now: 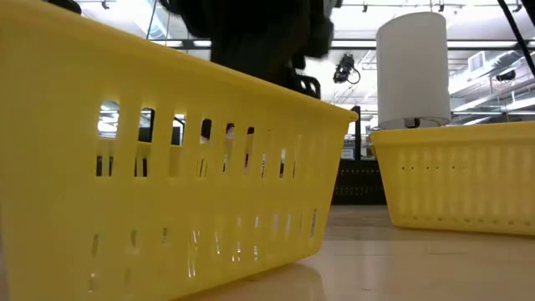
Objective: Stack baskets on shelf by color
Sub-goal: Stack the left yellow bin on top of the yellow bin
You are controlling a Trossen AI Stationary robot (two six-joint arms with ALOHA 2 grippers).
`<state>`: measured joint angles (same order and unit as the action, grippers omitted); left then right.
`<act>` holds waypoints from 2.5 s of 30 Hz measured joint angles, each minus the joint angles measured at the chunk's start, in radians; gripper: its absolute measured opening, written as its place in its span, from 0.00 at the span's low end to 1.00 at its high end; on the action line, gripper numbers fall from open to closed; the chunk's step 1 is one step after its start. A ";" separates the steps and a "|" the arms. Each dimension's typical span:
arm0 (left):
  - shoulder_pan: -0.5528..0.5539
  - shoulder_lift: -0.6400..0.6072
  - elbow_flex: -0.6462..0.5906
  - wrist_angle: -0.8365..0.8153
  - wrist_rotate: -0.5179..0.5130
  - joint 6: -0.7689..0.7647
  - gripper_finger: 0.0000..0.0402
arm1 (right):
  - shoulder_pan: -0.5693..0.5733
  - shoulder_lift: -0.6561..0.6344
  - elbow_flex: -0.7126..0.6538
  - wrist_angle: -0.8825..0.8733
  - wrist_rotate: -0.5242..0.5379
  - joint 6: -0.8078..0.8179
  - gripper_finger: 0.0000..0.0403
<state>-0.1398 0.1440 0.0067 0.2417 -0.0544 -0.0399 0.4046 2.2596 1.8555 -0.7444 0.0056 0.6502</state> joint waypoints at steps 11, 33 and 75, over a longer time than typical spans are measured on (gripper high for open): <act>0.000 0.000 0.000 0.000 0.000 0.000 0.08 | -0.001 -0.001 -0.098 0.087 0.000 0.039 0.48; 0.000 0.000 0.000 0.000 0.000 0.000 0.09 | -0.016 -0.002 -0.088 0.060 -0.086 -0.015 0.03; 0.000 0.000 0.000 0.000 0.000 0.000 0.09 | -0.018 -0.051 0.478 -0.730 0.109 -0.126 0.01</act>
<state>-0.1394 0.1440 0.0069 0.2417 -0.0544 -0.0395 0.3866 2.2082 2.3333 -1.4743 0.1150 0.5243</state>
